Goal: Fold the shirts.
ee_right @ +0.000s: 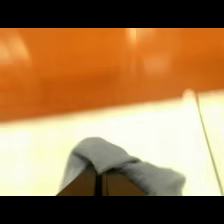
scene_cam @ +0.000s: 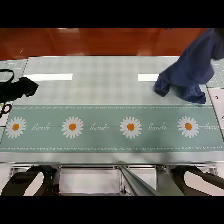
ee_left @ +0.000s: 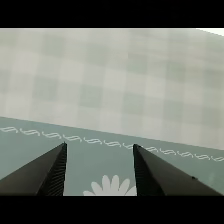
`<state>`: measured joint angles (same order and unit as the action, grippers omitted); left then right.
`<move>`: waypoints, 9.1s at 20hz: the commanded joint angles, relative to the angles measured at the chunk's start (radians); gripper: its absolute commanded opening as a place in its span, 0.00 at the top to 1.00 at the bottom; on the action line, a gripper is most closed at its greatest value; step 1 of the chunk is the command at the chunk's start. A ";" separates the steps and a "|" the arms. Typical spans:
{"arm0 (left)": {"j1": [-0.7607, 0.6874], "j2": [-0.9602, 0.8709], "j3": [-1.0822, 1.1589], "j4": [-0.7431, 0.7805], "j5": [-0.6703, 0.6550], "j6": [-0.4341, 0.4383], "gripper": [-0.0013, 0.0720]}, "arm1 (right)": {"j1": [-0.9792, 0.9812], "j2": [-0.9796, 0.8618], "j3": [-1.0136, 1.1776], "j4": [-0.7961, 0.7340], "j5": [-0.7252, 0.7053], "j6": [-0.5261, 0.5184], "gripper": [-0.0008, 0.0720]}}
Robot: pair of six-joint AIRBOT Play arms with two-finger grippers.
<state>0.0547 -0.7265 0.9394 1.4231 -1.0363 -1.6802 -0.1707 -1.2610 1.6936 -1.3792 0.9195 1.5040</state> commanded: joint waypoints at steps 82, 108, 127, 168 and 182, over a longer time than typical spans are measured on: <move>-0.249 -0.399 -0.346 -0.952 0.100 0.505 0.96 | 0.286 0.190 -1.219 0.998 0.000 -0.363 0.96; 0.244 0.222 0.578 -0.694 -0.221 0.437 0.96 | 0.286 0.610 0.118 -0.185 0.850 0.144 0.95; 0.097 -0.301 -0.166 -0.686 0.106 0.468 0.96 | 0.286 0.083 -0.756 -0.144 0.089 0.209 0.95; 0.063 -0.589 -0.124 -0.833 0.129 0.468 0.96 | 0.060 -0.097 -1.015 0.785 -0.075 -0.266 0.96; 0.188 -0.312 0.948 -0.827 -0.076 0.508 0.96 | 0.068 0.230 0.380 0.284 0.320 -0.022 0.96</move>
<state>0.2302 -1.1126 1.6821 0.5896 -1.0836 -1.1805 -0.1032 -1.1179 1.8610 -0.9936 1.1851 1.4422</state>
